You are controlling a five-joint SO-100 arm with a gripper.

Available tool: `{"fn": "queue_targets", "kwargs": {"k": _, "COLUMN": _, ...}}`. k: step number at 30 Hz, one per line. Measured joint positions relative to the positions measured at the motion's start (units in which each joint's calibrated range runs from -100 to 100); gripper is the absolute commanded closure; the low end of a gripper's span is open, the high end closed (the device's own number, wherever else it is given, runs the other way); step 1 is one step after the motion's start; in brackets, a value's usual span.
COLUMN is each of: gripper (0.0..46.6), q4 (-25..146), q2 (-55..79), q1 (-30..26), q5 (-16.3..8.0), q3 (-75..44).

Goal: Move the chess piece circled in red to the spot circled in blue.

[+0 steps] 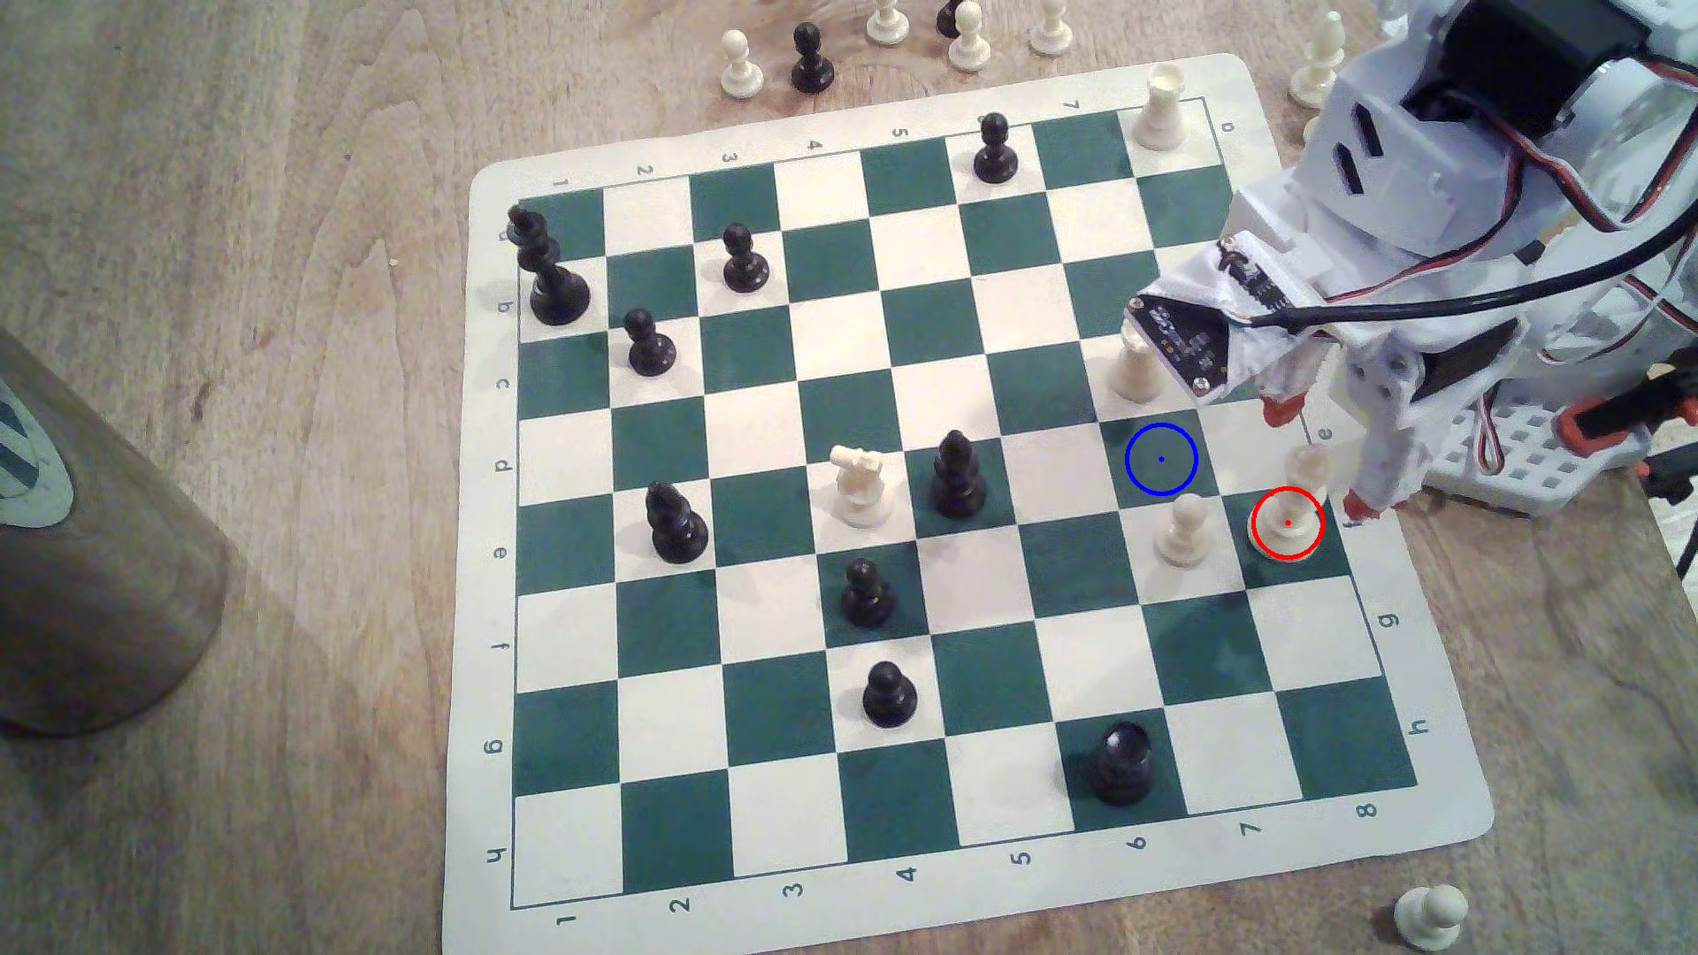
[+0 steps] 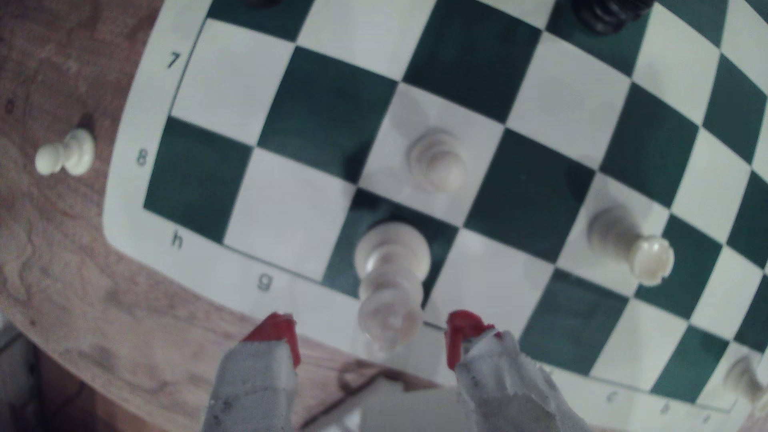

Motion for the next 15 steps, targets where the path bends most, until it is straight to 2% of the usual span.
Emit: {"fn": "queue_targets", "kwargs": {"k": 15, "gripper": 27.0, "q4": -3.35, "q2": 4.27, "q1": 0.0, "q5": 0.05, "q3": 4.07}}
